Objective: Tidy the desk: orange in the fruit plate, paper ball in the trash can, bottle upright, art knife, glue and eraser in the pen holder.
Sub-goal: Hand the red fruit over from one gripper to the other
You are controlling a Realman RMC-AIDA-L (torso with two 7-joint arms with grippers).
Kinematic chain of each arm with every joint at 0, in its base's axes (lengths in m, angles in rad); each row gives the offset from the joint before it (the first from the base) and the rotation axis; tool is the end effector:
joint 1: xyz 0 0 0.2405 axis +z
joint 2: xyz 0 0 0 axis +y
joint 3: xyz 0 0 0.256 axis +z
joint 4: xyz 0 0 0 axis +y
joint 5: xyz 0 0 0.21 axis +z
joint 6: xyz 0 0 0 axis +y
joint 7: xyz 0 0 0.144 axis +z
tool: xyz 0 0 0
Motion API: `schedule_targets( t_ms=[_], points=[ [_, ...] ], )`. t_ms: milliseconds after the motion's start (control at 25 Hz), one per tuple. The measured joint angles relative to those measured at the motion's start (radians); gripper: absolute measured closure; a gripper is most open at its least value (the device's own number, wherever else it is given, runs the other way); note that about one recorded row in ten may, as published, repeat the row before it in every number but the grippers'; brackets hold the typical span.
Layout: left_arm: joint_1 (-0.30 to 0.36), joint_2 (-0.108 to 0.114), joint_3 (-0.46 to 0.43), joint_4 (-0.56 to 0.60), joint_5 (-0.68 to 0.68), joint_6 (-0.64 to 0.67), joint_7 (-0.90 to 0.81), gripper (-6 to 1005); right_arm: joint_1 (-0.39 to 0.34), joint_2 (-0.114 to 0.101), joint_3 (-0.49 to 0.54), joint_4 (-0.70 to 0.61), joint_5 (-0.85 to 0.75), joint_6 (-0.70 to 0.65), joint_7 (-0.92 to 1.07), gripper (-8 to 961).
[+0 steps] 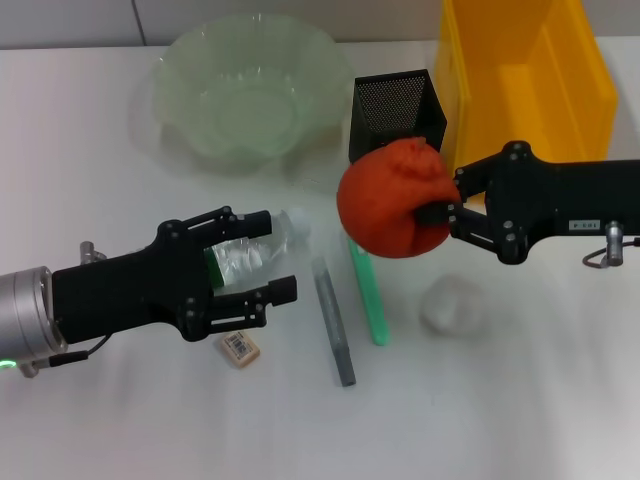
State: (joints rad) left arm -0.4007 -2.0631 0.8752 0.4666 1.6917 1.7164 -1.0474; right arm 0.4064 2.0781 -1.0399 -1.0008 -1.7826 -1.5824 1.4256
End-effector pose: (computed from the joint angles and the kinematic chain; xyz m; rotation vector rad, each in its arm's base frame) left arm -0.2670 0.2697 -0.0203 -2.7238 -0.4079 -1.0616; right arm 0.2156 0.3197 0.0134 -2.8411 0.2407 0.6687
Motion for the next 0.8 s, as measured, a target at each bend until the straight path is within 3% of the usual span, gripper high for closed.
schedule_targets(
  t_ms=[800],
  points=[
    [-0.004, 0.0, -0.01, 0.0, 0.0, -0.002, 0.006, 189, 0.003, 0.001, -0.003, 0.03, 0.0, -0.002, -0.02, 862]
  ],
)
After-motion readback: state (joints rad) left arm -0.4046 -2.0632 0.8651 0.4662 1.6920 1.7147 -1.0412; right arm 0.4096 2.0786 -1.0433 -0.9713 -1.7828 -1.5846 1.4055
